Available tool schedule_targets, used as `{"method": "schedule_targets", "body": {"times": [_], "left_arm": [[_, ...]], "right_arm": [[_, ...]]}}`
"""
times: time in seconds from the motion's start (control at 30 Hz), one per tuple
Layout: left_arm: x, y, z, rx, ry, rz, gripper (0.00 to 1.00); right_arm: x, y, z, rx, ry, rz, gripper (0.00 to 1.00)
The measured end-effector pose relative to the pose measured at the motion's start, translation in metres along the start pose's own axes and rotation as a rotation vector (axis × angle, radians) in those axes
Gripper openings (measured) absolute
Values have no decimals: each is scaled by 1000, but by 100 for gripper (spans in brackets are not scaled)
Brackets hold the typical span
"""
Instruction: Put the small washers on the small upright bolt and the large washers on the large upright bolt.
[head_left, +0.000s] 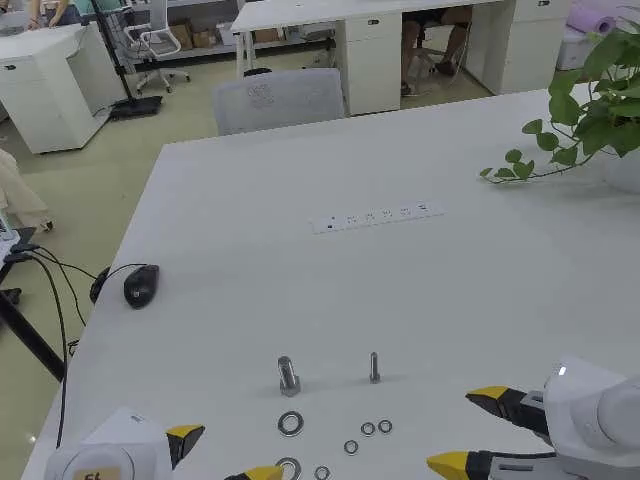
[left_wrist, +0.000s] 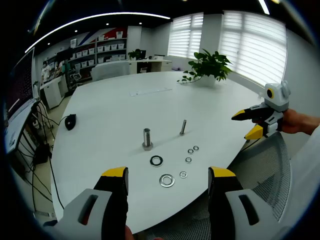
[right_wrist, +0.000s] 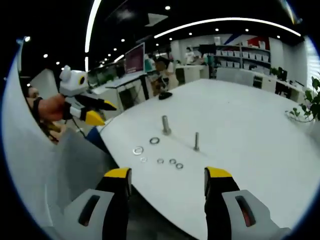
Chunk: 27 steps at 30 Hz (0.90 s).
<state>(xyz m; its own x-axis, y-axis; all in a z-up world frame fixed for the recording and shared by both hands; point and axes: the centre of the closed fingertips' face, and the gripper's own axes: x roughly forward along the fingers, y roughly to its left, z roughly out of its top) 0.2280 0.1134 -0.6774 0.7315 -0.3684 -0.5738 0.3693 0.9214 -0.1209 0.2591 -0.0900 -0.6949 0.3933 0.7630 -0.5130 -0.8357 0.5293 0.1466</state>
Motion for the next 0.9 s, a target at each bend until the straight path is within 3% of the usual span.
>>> {"method": "schedule_targets", "body": {"times": [0.9], "left_arm": [[3, -8, 0, 7, 9, -17, 63]], "right_arm": [[1, 6, -5, -4, 18, 8, 60]]}}
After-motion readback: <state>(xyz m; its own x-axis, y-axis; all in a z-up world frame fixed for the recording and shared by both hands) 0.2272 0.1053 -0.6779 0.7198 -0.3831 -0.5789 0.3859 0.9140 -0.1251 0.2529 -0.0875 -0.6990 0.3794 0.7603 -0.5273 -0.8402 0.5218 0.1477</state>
